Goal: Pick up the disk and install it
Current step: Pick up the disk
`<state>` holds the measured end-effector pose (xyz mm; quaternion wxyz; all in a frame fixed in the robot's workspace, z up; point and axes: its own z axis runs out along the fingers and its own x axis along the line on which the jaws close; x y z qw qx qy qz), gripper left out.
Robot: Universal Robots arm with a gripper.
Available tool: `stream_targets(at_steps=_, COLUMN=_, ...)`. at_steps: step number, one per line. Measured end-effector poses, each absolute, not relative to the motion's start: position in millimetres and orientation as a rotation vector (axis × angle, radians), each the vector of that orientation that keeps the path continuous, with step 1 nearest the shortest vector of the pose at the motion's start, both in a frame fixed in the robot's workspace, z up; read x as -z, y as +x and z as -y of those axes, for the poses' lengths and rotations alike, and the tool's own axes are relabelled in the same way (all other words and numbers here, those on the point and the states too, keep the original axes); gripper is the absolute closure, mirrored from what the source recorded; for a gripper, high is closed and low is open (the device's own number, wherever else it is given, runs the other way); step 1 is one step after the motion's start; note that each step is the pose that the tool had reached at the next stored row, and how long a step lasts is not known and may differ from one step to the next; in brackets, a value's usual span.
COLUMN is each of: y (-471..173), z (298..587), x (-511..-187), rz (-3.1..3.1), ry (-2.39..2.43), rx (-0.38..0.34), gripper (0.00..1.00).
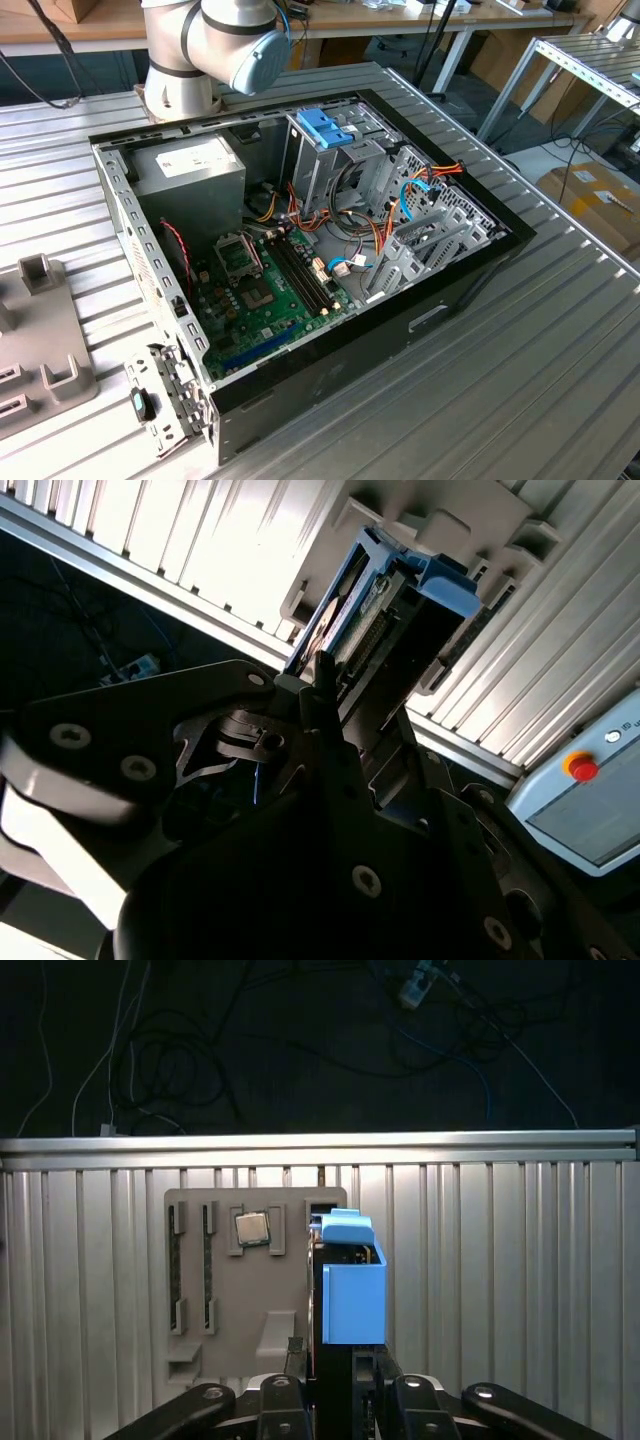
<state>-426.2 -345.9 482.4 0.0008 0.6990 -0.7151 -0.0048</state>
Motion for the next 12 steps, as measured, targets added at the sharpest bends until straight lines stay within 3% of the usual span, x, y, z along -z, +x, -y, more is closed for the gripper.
stream_targets(at_steps=12, y=-409, z=346, x=-482, rz=2.246, ry=2.195, rx=0.015, gripper=0.65)
